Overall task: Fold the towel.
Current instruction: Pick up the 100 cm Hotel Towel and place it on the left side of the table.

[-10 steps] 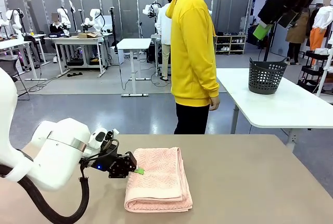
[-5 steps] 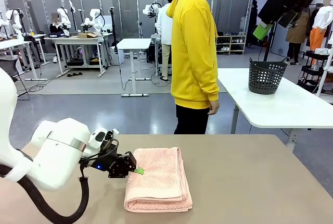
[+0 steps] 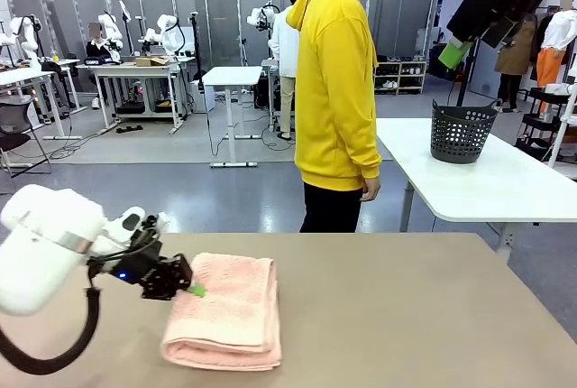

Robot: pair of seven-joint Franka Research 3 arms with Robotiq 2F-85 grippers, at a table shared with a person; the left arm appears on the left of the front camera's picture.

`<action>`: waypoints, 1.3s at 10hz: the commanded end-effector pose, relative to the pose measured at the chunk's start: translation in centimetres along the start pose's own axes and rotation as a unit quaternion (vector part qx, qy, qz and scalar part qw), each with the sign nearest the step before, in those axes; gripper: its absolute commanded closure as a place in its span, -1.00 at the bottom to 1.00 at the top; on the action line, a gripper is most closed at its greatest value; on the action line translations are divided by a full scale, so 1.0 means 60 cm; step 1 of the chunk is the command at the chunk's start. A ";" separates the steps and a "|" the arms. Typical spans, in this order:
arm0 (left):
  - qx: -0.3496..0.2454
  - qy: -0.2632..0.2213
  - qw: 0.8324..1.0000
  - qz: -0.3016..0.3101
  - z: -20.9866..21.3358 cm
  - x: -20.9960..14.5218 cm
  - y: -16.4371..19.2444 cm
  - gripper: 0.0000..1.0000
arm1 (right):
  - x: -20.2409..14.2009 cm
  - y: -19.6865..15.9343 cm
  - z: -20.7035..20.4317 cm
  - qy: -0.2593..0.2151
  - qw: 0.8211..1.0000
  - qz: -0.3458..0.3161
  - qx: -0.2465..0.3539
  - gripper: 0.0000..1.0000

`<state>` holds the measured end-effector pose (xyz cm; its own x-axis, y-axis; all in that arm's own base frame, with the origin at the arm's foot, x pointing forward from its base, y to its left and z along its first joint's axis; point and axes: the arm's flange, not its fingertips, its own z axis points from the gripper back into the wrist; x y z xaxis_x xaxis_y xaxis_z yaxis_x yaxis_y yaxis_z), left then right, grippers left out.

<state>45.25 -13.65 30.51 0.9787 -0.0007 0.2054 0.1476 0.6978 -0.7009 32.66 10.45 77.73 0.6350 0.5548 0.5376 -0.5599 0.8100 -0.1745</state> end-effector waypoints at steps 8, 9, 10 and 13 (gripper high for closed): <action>0.079 -0.022 0.997 -0.002 0.300 -0.050 0.177 0.72 | 0.000 0.000 0.001 0.004 1.000 -0.002 -0.003 -0.89; 0.082 -0.022 0.996 -0.014 0.325 -0.048 0.198 0.72 | 0.000 0.000 0.001 0.004 1.000 -0.002 -0.003 -0.89; 0.089 -0.011 0.995 -0.031 0.340 -0.048 0.213 0.72 | 0.000 0.000 0.001 0.004 1.000 -0.002 -0.003 -0.89; 0.137 -0.013 0.990 -0.008 0.351 -0.034 0.250 0.72 | 0.000 0.000 0.001 0.004 1.000 -0.002 -0.003 -0.89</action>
<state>41.48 11.53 33.99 0.9696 -0.0036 0.2448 0.1323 0.8492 -0.5112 32.66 10.43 77.73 0.6354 0.5547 0.5371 -0.5600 0.8100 -0.1740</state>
